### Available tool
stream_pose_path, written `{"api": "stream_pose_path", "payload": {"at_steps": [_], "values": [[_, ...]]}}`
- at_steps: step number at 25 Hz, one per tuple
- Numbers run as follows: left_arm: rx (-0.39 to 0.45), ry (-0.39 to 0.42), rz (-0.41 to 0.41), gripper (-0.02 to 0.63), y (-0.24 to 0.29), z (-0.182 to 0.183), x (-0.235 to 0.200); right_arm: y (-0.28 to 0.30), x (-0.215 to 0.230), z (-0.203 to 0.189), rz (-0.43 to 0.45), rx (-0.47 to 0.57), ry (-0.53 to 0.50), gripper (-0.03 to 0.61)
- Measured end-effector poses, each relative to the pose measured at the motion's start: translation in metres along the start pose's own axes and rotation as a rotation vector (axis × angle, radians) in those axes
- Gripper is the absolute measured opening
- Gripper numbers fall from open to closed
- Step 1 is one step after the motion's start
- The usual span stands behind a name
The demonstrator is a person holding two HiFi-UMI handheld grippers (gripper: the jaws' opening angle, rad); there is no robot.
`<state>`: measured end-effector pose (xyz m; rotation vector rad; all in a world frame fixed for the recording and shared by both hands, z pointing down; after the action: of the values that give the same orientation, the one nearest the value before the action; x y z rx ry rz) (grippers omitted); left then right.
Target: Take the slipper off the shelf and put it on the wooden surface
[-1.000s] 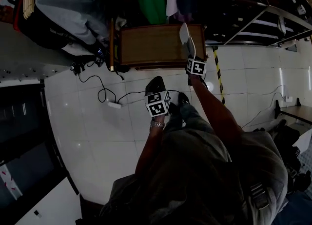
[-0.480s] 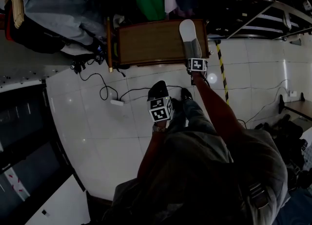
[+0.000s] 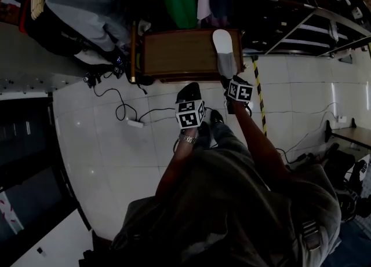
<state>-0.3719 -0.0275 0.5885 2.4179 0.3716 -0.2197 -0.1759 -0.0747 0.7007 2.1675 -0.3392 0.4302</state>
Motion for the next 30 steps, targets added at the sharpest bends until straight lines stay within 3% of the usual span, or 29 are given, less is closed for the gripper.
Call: {"api": "stream_pose_path", "payload": {"at_steps": [3, 7, 12, 17, 23, 30], "values": [[0.013, 0.039, -0.040, 0.005, -0.007, 0.008, 0.008, -0.048, -0.047, 0.003, 0.027, 0.076, -0.076, 0.271], [0.016, 0.066, -0.103, 0.005, -0.012, 0.016, 0.033, -0.100, -0.091, 0.001, 0.073, 0.143, -0.129, 0.168], [0.039, 0.092, -0.182, 0.005, -0.034, 0.022, 0.065, -0.141, -0.108, -0.008, 0.068, 0.189, -0.195, 0.031], [0.068, 0.105, -0.150, 0.005, -0.067, 0.014, 0.074, -0.160, -0.111, -0.014, 0.102, 0.200, -0.189, 0.023], [0.051, -0.015, -0.139, 0.005, -0.100, -0.026, 0.089, -0.194, -0.122, -0.043, 0.126, 0.212, -0.230, 0.030], [0.028, 0.027, -0.125, 0.005, -0.135, -0.064, 0.108, -0.221, -0.116, -0.080, 0.141, 0.200, -0.212, 0.020]]}}
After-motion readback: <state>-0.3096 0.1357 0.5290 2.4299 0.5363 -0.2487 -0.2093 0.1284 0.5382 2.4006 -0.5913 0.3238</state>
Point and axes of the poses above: the fingertips, and each gripper's own axes: y forward along the fingers, x to its right, z out of its top, the point moved 6 cm from there along -y, backward along the fingers
